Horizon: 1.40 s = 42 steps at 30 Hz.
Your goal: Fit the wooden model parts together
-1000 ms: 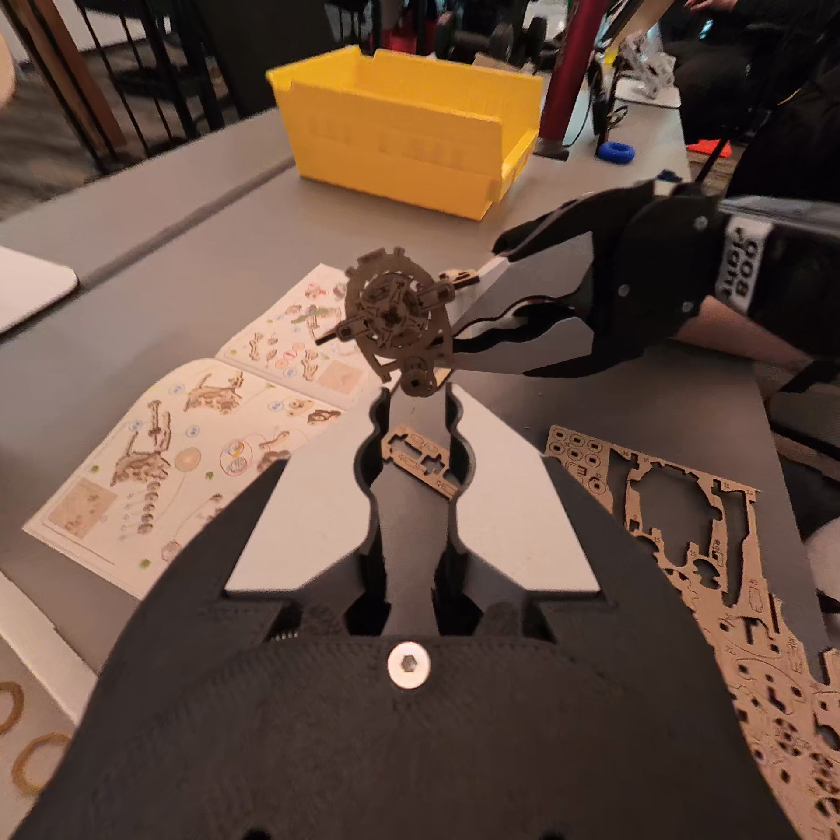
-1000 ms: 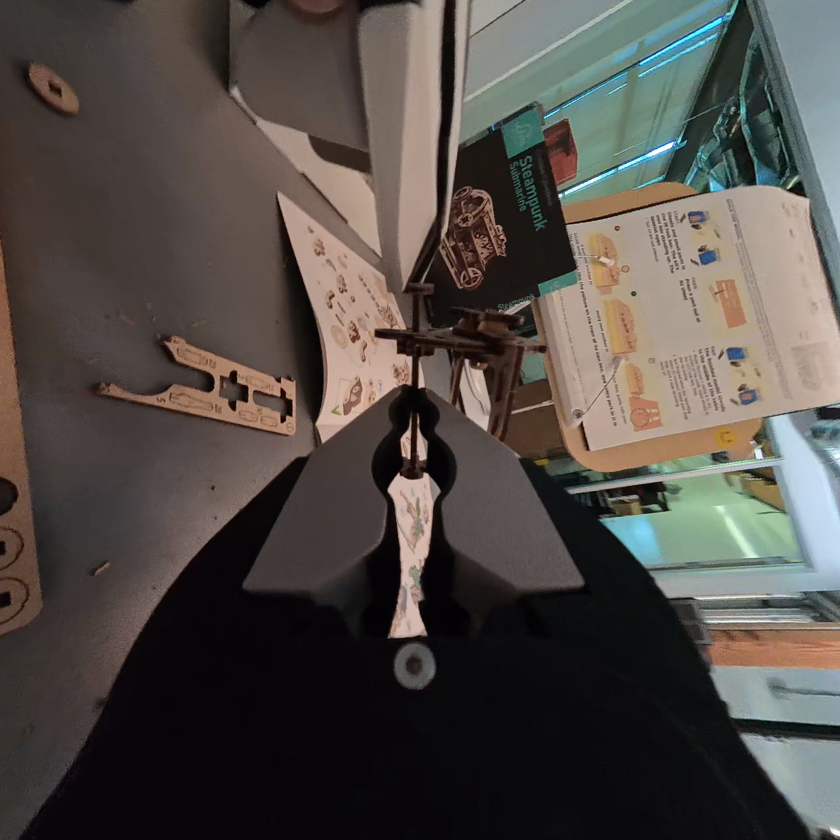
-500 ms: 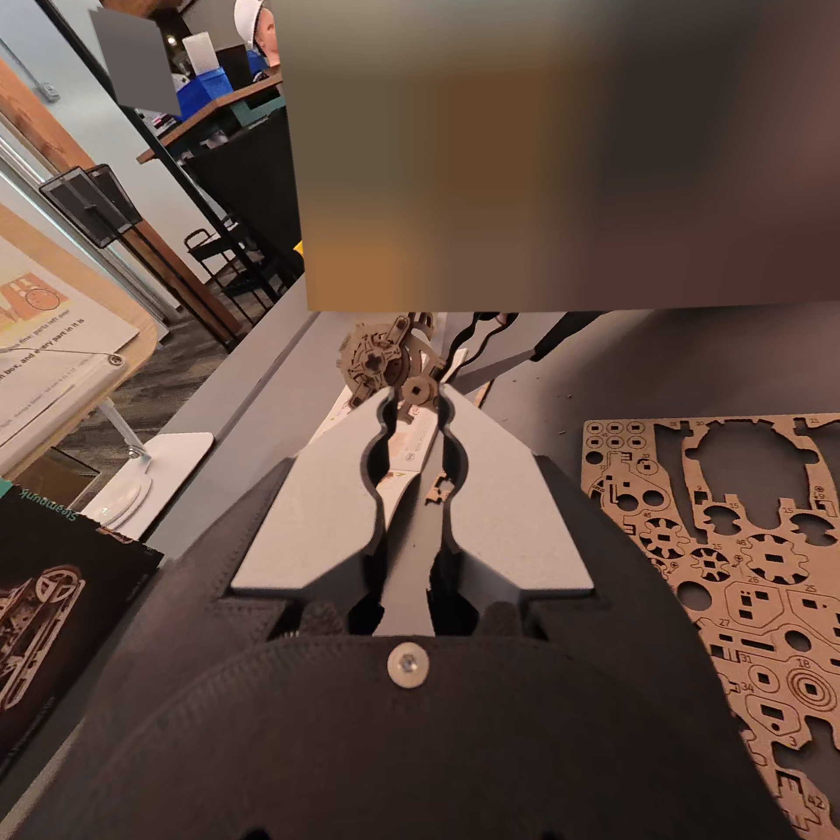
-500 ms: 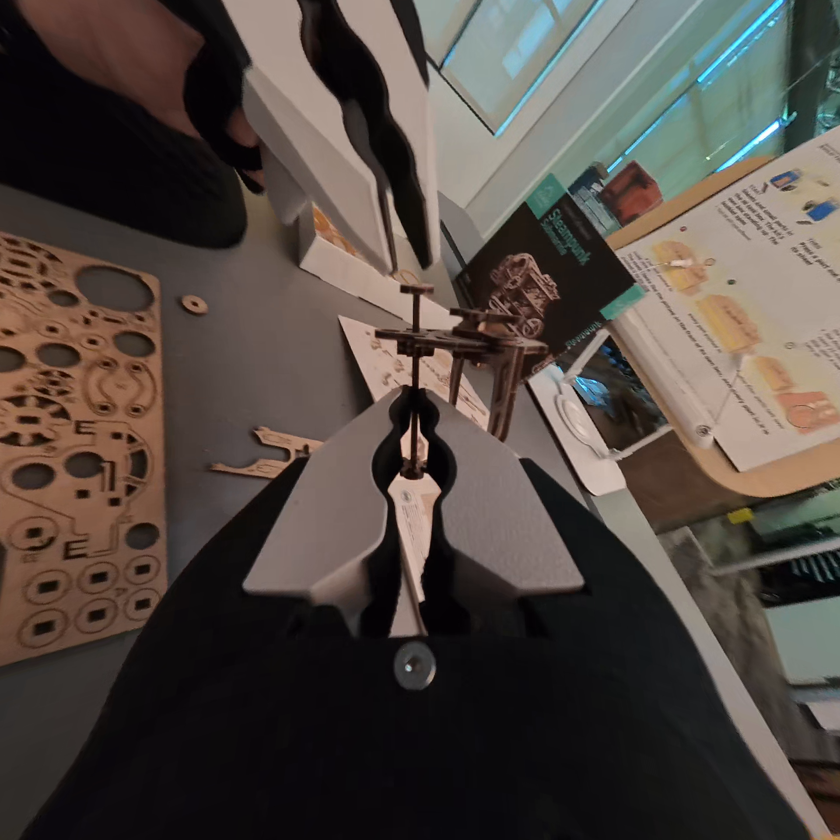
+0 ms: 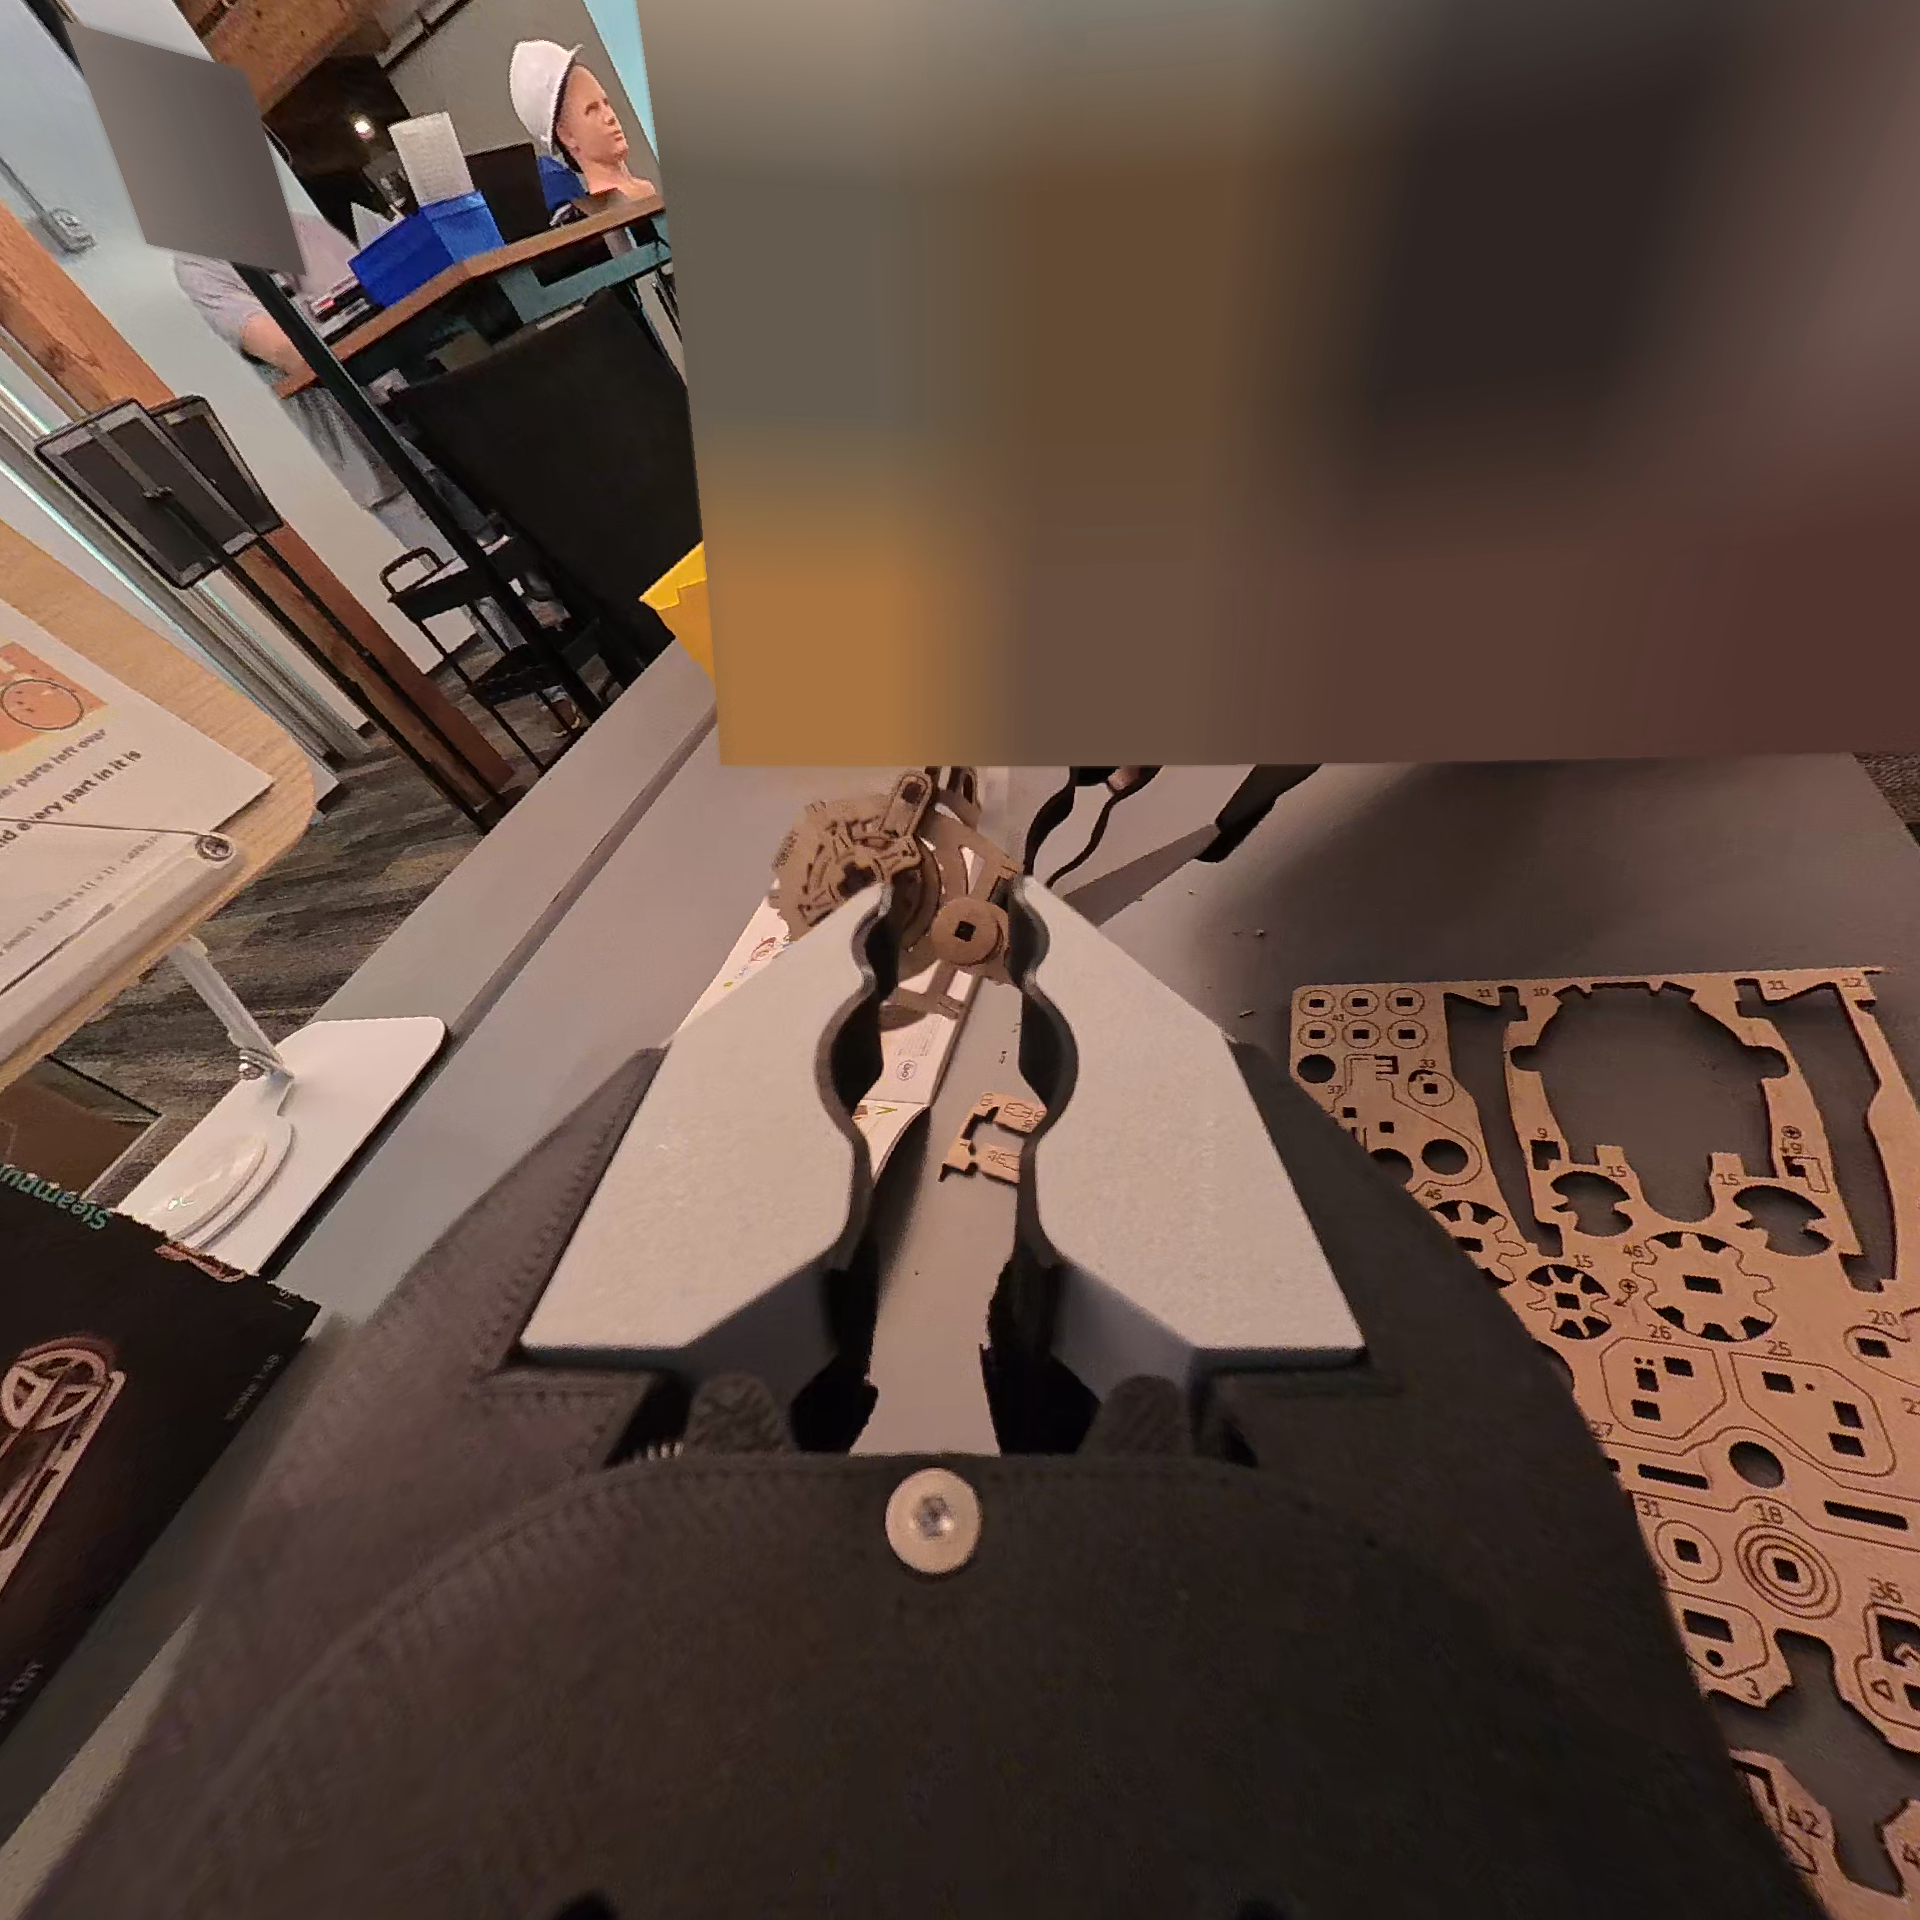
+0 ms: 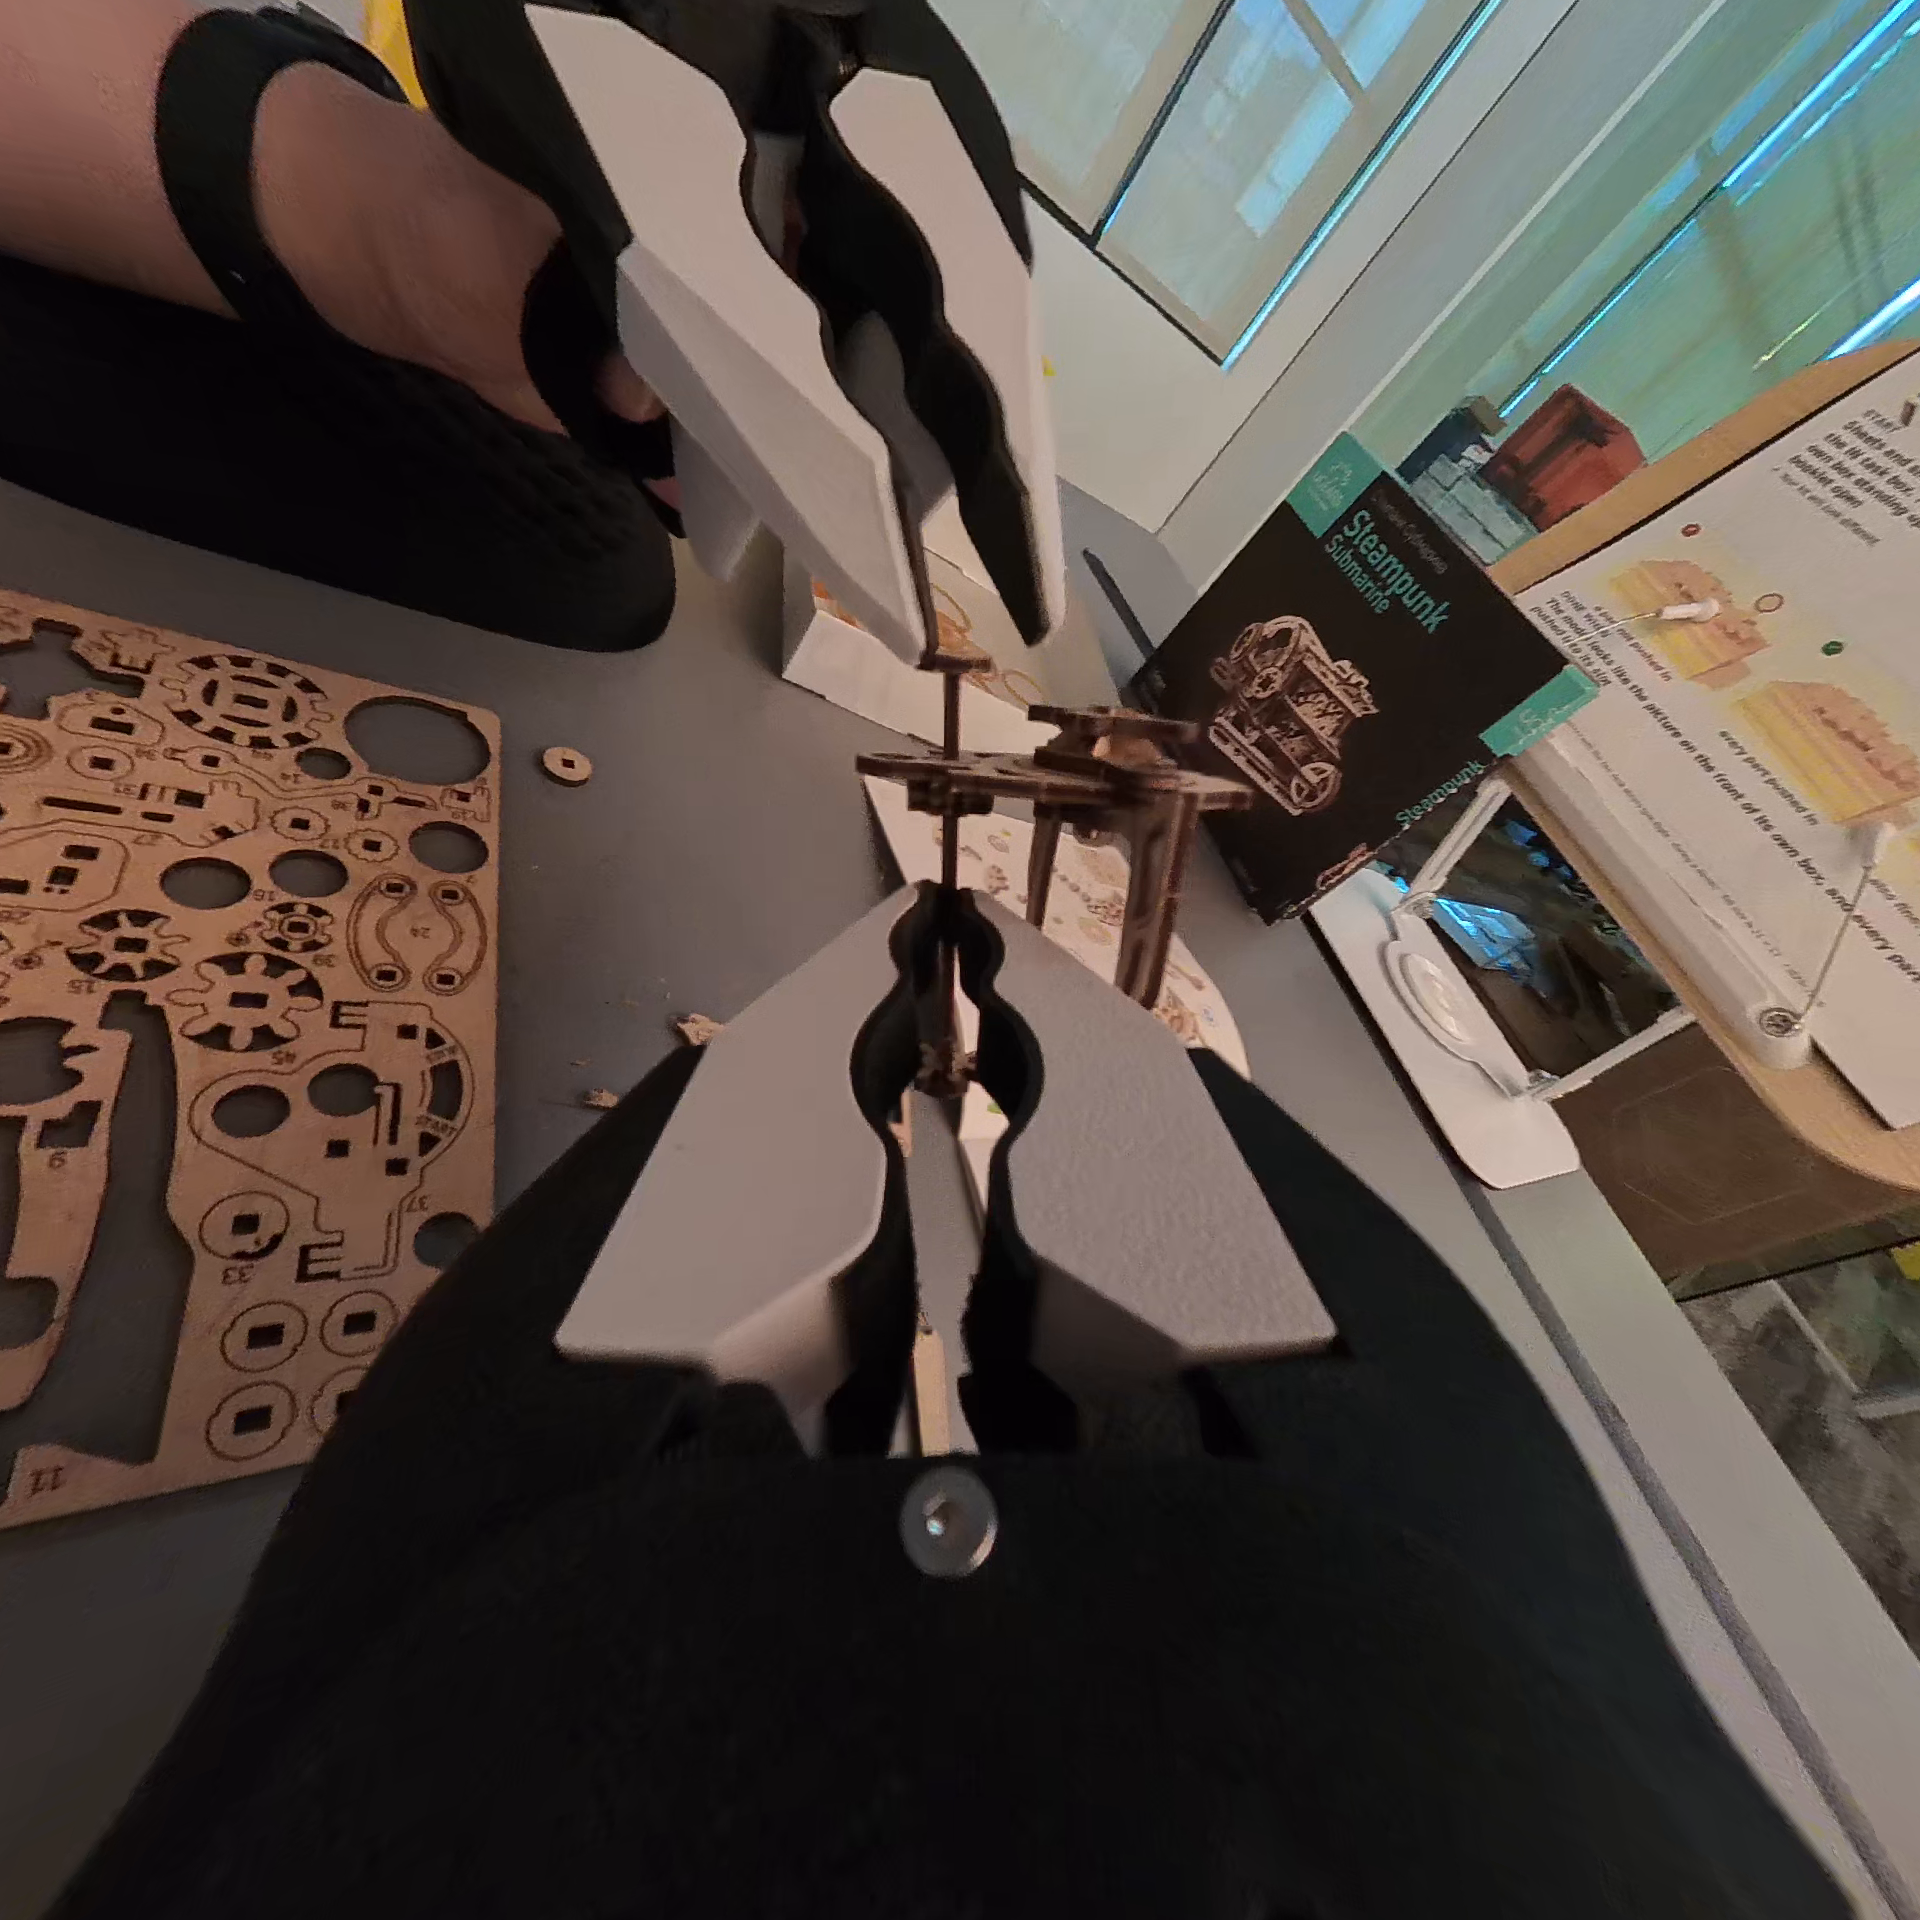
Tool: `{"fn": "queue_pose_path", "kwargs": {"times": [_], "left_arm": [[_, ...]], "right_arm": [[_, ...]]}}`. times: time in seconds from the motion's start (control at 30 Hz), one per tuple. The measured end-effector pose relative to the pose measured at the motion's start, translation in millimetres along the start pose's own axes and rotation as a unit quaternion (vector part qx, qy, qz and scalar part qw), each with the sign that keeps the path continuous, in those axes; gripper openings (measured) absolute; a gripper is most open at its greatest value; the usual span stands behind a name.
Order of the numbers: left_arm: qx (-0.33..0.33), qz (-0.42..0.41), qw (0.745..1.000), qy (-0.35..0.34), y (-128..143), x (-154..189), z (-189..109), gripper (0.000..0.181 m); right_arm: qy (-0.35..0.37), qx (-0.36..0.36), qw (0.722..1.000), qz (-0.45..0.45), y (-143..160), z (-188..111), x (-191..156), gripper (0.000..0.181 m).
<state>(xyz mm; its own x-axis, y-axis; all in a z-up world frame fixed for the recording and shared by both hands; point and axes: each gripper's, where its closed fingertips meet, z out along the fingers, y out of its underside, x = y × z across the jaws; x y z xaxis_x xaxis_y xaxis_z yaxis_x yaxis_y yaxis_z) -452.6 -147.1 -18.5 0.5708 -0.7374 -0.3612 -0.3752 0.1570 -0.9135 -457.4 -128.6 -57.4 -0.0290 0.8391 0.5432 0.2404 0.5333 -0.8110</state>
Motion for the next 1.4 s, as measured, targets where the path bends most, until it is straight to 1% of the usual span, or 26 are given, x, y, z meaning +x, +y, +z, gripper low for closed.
{"fn": "queue_pose_path", "kwargs": {"times": [0.13,0.2,0.27,0.3,0.37,0.43,0.53,0.63,0.77,0.87,1.0,1.07,1.3,1.4], "left_arm": [[0.008,-0.009,1.000,0.018,-2,4,-2,0.020],[0.026,-0.043,0.998,0.043,-6,5,-4,0.023],[0.047,-0.105,0.991,0.075,-11,3,-8,0.026],[0.052,-0.127,0.987,0.078,-10,-1,-10,0.028],[0.056,-0.141,0.985,0.078,-8,-7,-12,0.028],[0.049,-0.138,0.987,0.073,-4,-10,-13,0.027],[0.047,-0.148,0.985,0.074,-2,-10,-11,0.026],[0.050,-0.171,0.981,0.077,-1,-13,-11,0.024],[0.065,-0.194,0.976,0.074,-5,-18,-13,0.021],[0.082,-0.210,0.971,0.079,-10,-20,-17,0.019],[0.079,-0.208,0.972,0.075,-9,-21,-16,0.018],[0.078,-0.207,0.972,0.075,-9,-21,-16,0.018],[0.097,-0.220,0.969,0.057,-11,-34,-23,0.022],[0.089,-0.205,0.973,0.054,-9,-32,-22,0.025]], "right_arm": [[-0.008,0.010,1.000,0.015,-3,-1,0,0.000],[-0.015,0.008,0.999,0.037,-1,-1,0,0.000],[-0.036,0.006,0.997,0.072,0,0,-4,0.000],[-0.046,0.007,0.994,0.095,0,0,-5,0.001],[-0.066,0.016,0.988,0.142,-2,0,-6,0.001],[-0.087,0.029,0.977,0.193,-5,-1,-6,0.000],[-0.115,0.052,0.955,0.267,-10,-5,-3,0.000],[-0.150,0.075,0.926,0.338,-16,-9,-1,0.000],[-0.176,0.093,0.893,0.403,-19,-11,3,0.000],[-0.203,0.105,0.859,0.458,-21,-12,4,0.000],[-0.233,0.125,0.813,0.518,-24,-14,6,0.000],[-0.243,0.128,0.796,0.539,-24,-14,6,0.000],[-0.258,0.130,0.769,0.570,-22,-13,5,0.000],[-0.269,0.141,0.751,0.586,-24,-14,6,0.000]]}}
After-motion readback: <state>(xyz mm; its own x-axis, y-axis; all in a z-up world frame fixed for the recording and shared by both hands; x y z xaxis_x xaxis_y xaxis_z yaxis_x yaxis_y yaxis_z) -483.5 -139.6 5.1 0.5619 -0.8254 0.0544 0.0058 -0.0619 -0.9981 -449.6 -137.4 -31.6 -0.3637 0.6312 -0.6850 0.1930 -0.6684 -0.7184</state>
